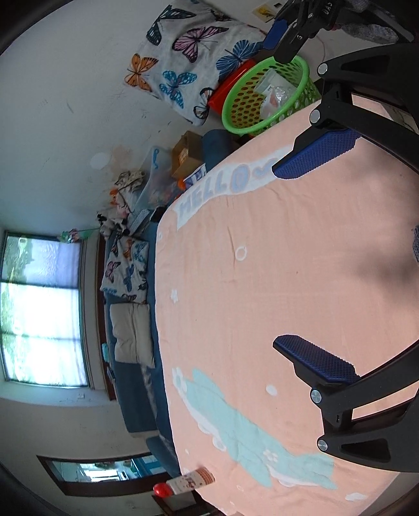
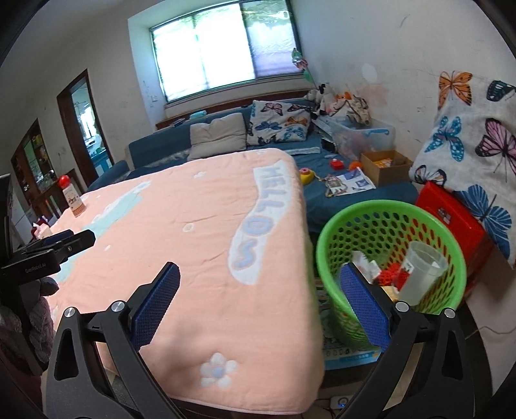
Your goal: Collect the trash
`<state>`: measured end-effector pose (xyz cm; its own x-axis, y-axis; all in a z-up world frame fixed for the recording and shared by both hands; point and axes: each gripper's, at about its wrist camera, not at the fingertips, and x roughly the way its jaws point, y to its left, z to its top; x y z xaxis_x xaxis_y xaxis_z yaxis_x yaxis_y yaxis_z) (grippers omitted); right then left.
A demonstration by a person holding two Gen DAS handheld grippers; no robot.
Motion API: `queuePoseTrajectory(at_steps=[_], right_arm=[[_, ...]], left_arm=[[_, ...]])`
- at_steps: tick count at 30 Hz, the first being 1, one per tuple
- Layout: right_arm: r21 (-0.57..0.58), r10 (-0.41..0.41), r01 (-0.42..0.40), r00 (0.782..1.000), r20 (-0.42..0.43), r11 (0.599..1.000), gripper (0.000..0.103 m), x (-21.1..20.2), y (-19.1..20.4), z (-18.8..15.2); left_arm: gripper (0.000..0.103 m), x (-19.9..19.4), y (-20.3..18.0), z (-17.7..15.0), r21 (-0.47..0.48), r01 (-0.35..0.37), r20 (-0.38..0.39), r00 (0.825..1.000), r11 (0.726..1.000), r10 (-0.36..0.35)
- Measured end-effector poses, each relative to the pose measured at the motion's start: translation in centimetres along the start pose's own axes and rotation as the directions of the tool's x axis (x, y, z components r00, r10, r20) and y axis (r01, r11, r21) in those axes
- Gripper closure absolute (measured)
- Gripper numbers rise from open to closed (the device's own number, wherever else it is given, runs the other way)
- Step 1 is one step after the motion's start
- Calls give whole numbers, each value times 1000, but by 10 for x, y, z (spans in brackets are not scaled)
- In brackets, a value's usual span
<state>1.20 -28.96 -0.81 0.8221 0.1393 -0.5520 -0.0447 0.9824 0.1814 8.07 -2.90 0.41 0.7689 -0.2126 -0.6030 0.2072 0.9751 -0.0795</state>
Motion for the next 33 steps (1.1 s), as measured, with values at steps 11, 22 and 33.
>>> queuePoseTrajectory(at_steps=[11,22,33], right_arm=[[-37,1,0,1000,14,999,5,2,19,-8],[-35,8,-6,999,47,999,5,-8,21,-9],[-64,6,-3,998,55,998,5,-8,29,-9]], left_arm=[[9,-28,11,-9,11,-58,75,996,998,57],[9,-33,14,-16,3,-59,75,995,998,59],[9,-36,18,-19,-15,-66,80,995,998,67]])
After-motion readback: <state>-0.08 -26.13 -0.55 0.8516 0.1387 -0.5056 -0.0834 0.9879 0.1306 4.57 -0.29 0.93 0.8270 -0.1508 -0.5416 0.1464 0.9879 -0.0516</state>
